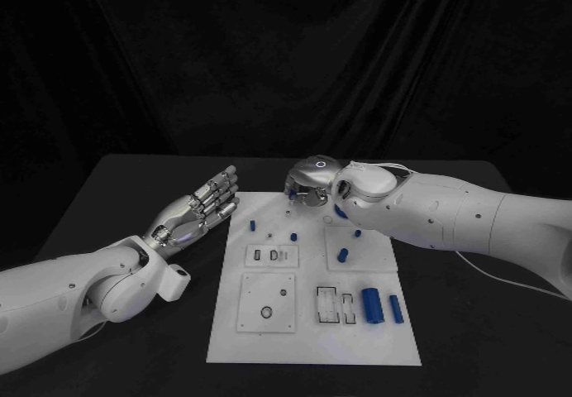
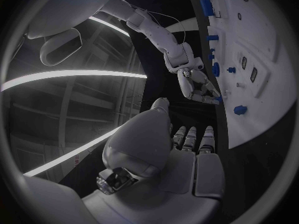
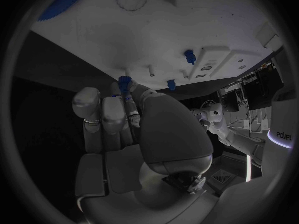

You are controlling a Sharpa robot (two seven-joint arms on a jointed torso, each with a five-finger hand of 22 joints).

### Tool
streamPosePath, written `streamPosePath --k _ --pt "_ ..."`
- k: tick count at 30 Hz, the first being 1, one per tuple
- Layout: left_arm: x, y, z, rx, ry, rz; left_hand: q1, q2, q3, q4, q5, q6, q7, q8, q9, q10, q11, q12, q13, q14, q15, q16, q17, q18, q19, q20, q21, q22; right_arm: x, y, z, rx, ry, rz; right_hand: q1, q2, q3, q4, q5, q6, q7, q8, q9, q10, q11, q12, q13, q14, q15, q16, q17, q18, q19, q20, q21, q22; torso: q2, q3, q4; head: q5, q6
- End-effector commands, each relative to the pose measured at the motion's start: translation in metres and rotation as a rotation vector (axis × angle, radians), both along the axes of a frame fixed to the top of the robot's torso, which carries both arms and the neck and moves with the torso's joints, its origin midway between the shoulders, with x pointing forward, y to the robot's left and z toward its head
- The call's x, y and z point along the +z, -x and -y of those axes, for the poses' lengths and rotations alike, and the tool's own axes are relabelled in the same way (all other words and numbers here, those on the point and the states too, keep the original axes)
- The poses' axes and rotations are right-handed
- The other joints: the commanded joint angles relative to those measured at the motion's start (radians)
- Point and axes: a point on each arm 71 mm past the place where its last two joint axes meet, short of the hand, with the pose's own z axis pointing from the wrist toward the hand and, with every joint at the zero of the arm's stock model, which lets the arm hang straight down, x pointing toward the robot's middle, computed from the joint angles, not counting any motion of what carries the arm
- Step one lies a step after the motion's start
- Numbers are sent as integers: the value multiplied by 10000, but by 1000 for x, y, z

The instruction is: Assemble the parts on the task board

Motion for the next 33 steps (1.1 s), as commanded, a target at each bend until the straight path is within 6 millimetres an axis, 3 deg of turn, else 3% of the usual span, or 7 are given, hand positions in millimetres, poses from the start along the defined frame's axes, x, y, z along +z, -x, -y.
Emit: streamPosePath --k 1,19,28,31,32,33 --pt "2 0 1 -132 106 53 16 -33 74 0 47 4 64 33 10 5 75 -66 -12 -5 67 -37 -13 89 7 94 -34 -17 -10 3 1 -48 172 -187 59 -36 63 14 53 -42 7 -37 3 -35 -1 62 6 -76 18 -34 9 -118 -19 14 24 24 2 2 -1 -4 -20" --pt "1 -1 0 -133 54 -20 70 47 169 -57 67 47 141 40 16 5 95 -66 -12 -5 89 -37 -13 90 7 114 -34 -17 -10 9 0 35 -81 -85 10 -81 41 46 20 -30 76 -52 0 22 48 71 14 -43 95 48 96 -144 14 56 87 105 1 -6 27 -46 -34" --pt "0 -1 -1 -97 -1 -66 86 73 204 -76 63 59 175 41 17 5 99 -66 -12 -5 95 -37 -13 90 7 122 -34 -17 -12 9 1 -42 19 -233 -23 -117 30 68 41 -75 87 -85 -13 -24 67 52 6 -50 115 37 74 -137 -5 76 56 92 -5 -7 10 -30 -57" --pt "0 -2 -1 -91 -21 -89 86 73 204 -76 63 59 175 41 17 5 99 -66 -12 -5 95 -37 -13 90 7 122 -34 -17 -14 9 3 -209 113 -339 -231 -342 -46 199 67 -618 103 -191 -149 -511 134 34 -18 -120 134 -16 2 -101 -86 103 -49 67 -5 -6 17 -25 -58" --pt "0 -2 -1 -91 -26 -96 86 73 204 -76 63 59 175 41 17 5 99 -66 -12 -5 95 -37 -13 90 7 122 -34 -17 -14 9 3 -280 152 -380 -380 -496 -143 273 74 -1120 75 -185 -255 -892 197 34 -28 -177 104 -82 -77 -86 -147 109 -136 20 -3 -6 22 -26 -58" --pt "0 -2 -1 -93 -32 -105 86 73 204 -76 63 59 175 41 17 5 99 -66 -12 -5 95 -37 -13 90 7 122 -34 -17 -15 8 4 -371 200 -426 -538 -646 -397 317 48 -1974 -63 -188 -283 -1766 279 38 -21 -356 59 -314 -352 -22 -365 77 -468 -175 -2 -4 26 -30 -56"
